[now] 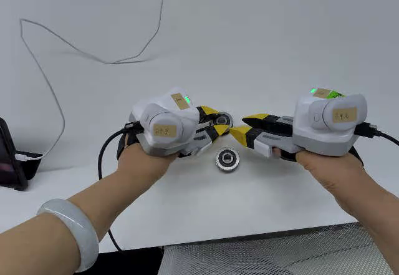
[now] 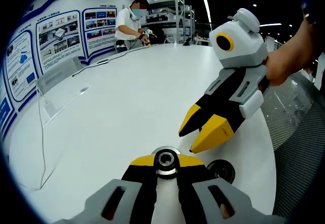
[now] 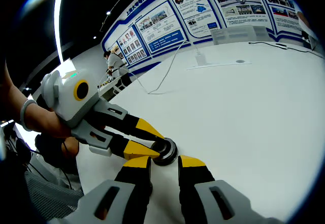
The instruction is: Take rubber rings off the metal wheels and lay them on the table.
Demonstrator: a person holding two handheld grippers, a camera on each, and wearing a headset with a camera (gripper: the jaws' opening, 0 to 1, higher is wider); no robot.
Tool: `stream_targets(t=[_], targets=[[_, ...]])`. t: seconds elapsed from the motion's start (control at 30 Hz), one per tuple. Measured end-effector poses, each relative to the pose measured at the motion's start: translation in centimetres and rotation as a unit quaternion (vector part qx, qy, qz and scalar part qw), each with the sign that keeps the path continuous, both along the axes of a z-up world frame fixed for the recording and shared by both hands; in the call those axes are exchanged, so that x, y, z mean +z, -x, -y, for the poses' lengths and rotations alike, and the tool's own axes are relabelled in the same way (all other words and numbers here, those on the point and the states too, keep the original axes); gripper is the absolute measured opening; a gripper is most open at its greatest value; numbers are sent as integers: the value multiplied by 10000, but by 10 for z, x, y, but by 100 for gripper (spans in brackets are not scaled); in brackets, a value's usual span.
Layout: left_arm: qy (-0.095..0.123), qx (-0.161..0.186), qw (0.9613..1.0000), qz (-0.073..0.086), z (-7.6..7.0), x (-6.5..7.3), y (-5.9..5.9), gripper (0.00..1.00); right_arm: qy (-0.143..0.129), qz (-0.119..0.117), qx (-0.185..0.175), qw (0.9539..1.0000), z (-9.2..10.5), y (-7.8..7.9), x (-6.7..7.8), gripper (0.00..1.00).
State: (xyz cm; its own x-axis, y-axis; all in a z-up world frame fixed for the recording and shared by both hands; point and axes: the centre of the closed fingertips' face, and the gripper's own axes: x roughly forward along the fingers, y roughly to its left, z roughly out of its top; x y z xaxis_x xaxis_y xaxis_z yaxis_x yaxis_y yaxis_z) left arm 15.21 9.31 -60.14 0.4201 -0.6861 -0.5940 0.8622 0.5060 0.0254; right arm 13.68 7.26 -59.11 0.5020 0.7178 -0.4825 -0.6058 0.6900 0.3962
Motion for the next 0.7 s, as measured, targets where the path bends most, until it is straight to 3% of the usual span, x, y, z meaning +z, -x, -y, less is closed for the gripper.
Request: stream_targets(t=[0.7], targets=[[44, -16, 10000, 1, -2, 0, 2, 14, -277, -297, -244, 9989, -2, -5, -7, 18]])
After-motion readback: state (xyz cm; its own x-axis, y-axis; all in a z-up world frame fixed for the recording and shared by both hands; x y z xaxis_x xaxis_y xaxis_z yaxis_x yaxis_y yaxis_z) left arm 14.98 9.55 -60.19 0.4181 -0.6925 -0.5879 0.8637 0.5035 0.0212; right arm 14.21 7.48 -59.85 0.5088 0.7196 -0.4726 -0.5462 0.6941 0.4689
